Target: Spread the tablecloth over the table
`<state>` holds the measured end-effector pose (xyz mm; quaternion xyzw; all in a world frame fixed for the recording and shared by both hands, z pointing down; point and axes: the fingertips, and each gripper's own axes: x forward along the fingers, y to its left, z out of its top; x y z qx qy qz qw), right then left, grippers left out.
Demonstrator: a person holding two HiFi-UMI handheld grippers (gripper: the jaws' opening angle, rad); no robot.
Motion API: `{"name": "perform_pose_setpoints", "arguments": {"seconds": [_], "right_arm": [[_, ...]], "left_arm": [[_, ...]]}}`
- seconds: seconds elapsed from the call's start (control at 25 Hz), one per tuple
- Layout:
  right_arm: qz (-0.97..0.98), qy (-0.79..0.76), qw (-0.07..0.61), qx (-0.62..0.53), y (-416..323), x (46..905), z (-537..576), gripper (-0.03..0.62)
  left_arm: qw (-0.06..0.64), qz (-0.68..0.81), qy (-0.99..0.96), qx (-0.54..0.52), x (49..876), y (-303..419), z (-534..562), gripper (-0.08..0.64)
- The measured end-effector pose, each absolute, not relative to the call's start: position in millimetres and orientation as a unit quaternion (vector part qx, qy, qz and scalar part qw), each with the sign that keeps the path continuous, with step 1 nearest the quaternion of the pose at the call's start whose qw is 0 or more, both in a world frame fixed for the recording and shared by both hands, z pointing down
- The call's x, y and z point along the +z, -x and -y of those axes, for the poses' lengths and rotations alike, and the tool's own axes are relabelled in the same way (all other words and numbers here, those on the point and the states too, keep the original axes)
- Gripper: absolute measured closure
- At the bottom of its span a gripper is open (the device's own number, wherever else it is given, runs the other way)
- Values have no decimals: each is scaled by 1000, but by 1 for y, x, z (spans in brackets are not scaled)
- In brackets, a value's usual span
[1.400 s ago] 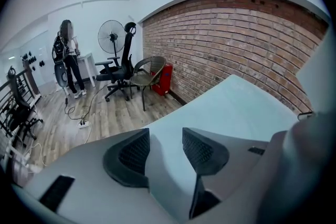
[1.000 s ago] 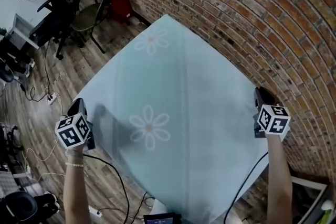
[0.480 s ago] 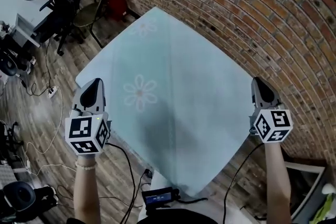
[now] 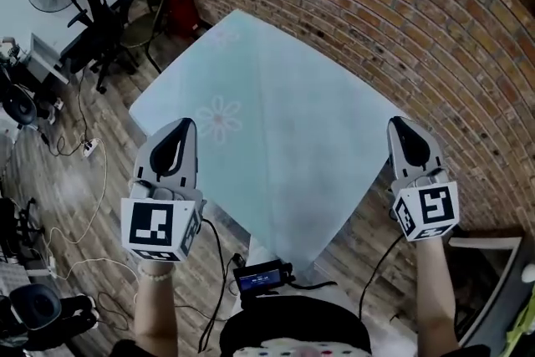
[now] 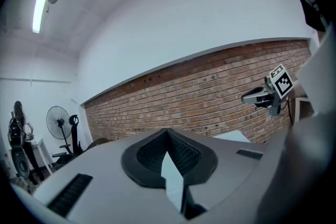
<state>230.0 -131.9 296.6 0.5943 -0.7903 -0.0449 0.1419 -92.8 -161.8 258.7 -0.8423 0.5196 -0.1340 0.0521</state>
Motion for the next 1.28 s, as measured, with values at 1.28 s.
{"name": "perform_pose_setpoints", "arguments": {"seconds": [1.28], "right_arm": [[797,-587,102,-96,-188,245,-22,549]], "left_arm": [[42,-477,875,-79,239,21,4,546]]}}
